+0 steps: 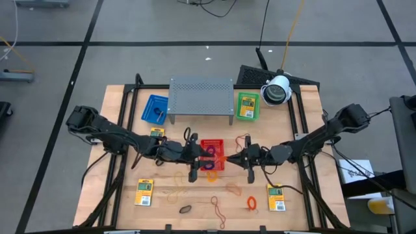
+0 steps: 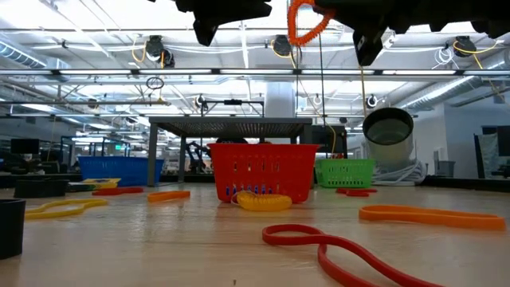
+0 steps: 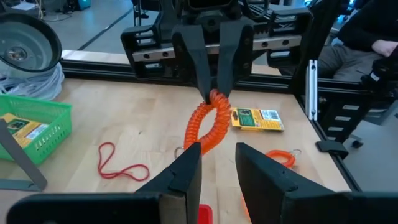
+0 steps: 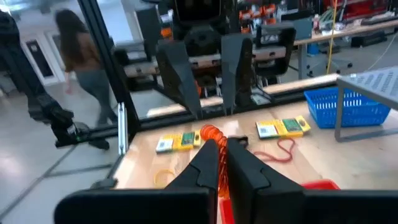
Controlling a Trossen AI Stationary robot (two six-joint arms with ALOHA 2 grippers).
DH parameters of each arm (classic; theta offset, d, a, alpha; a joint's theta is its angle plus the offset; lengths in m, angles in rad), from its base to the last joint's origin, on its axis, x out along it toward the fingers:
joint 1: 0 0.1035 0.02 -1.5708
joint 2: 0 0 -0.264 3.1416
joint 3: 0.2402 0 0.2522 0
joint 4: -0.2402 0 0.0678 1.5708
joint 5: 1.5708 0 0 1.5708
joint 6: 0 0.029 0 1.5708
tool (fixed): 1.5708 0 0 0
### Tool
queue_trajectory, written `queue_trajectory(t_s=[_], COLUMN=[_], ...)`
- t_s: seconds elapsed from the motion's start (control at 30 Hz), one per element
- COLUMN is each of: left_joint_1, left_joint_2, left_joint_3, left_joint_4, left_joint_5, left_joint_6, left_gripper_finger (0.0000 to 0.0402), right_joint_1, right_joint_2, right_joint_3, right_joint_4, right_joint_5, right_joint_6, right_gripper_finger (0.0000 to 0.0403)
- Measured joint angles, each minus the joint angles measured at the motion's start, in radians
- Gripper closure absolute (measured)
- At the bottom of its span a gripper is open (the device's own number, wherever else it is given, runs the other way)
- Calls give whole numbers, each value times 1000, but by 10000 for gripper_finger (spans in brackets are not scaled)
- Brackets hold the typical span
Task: Pick & Place Office Desk Supplies
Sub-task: Put the top orange spring keychain into the red basket
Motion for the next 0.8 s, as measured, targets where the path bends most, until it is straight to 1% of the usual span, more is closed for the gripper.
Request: queue_trajectory(t_s=[0.27, 0.4, 0.57, 0.7, 0.8], left_joint_1=[-1, -3, -6, -6, -4], left_joint_2=[7, 22, 57, 88, 98], left_joint_3=[0, 0, 0, 0, 0], left_joint_4=[8, 26, 92, 158, 187], left_joint_5=[1, 1, 0, -5, -7], left_joint_6=[2, 4, 21, 33, 33], left_gripper_finger=[293, 293, 293, 293, 293], right_joint_1=[0, -5, -6, -12, -13], right_joint_2=[41, 52, 68, 90, 109], right_joint_3=[0, 0, 1, 6, 18], right_joint_4=[112, 126, 160, 218, 202], right_joint_5=[-1, -1, -7, -51, -57], right_joint_6=[-2, 0, 0, -2, -2], right_gripper_finger=[400, 400, 400, 400, 400])
